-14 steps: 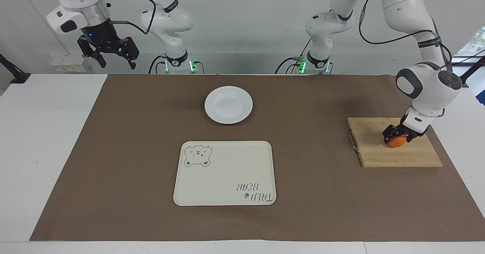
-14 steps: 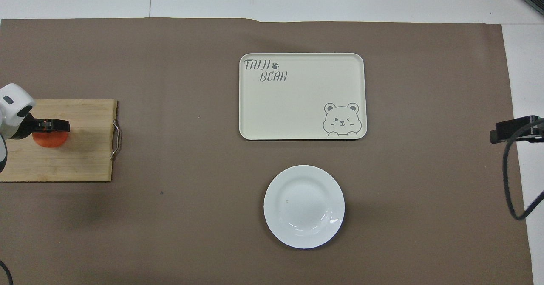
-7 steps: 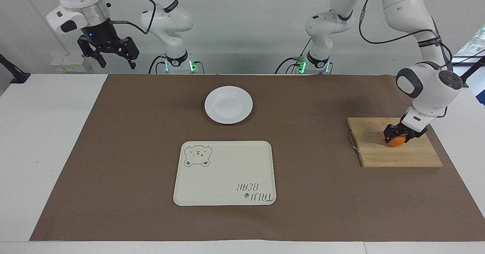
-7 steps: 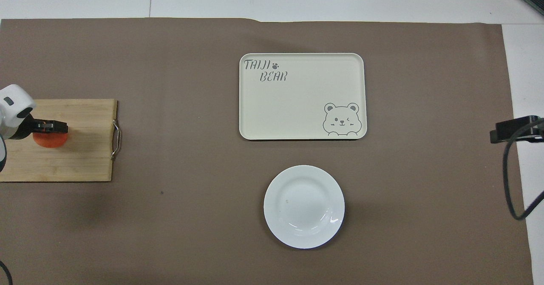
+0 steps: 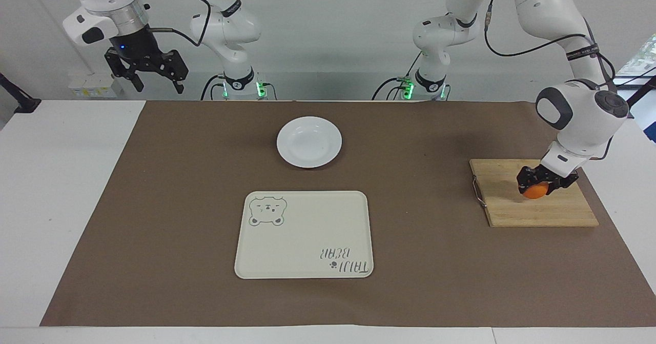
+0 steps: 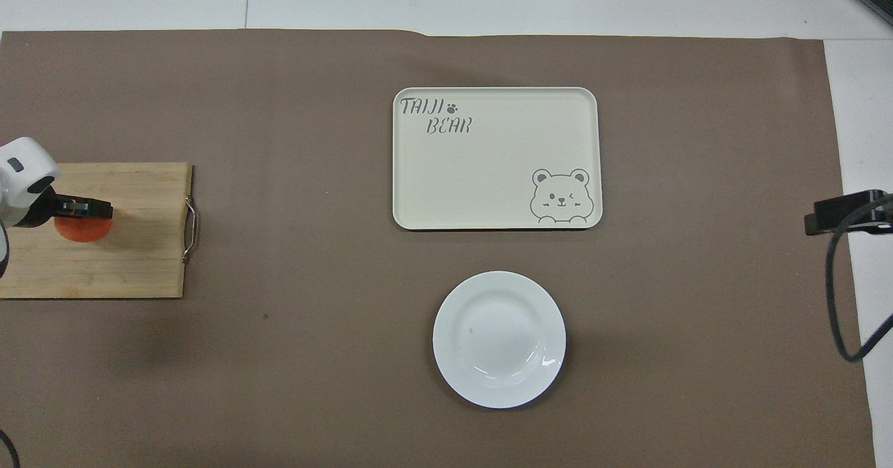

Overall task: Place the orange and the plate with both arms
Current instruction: 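Grasp the orange on the cutting board with the left gripper, then carry the orange with the left gripper over the white plate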

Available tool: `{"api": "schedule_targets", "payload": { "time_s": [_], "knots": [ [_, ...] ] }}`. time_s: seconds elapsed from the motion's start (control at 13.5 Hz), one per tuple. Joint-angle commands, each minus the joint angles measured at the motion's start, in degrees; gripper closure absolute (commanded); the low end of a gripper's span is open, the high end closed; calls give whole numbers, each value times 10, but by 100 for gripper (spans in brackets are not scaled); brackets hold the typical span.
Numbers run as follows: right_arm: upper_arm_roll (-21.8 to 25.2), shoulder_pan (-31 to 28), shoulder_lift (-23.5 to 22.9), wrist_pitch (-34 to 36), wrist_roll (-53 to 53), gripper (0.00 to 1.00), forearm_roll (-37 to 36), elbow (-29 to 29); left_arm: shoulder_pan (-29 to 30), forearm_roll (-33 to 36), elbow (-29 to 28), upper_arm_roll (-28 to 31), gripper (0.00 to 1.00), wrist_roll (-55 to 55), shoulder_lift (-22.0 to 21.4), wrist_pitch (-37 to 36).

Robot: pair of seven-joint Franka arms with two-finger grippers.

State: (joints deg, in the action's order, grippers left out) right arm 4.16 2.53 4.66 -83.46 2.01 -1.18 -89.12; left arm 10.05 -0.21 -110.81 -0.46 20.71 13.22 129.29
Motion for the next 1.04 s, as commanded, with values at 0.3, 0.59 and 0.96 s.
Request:
{"api": "schedule_targets", "payload": {
  "time_s": [0.3, 0.59, 0.96],
  "knots": [
    [-2, -10, 13, 2, -14, 0, 14, -14, -127, -37, 8, 2, 100, -21, -29, -40],
    [-2, -11, 16, 2, -15, 0, 14, -19, -189, -78, 8, -1, 100, -15, -36, -65],
    [-2, -11, 16, 2, -14, 0, 14, -19, -321, -109, 16, -4, 100, -34, -39, -66]
  ]
}}
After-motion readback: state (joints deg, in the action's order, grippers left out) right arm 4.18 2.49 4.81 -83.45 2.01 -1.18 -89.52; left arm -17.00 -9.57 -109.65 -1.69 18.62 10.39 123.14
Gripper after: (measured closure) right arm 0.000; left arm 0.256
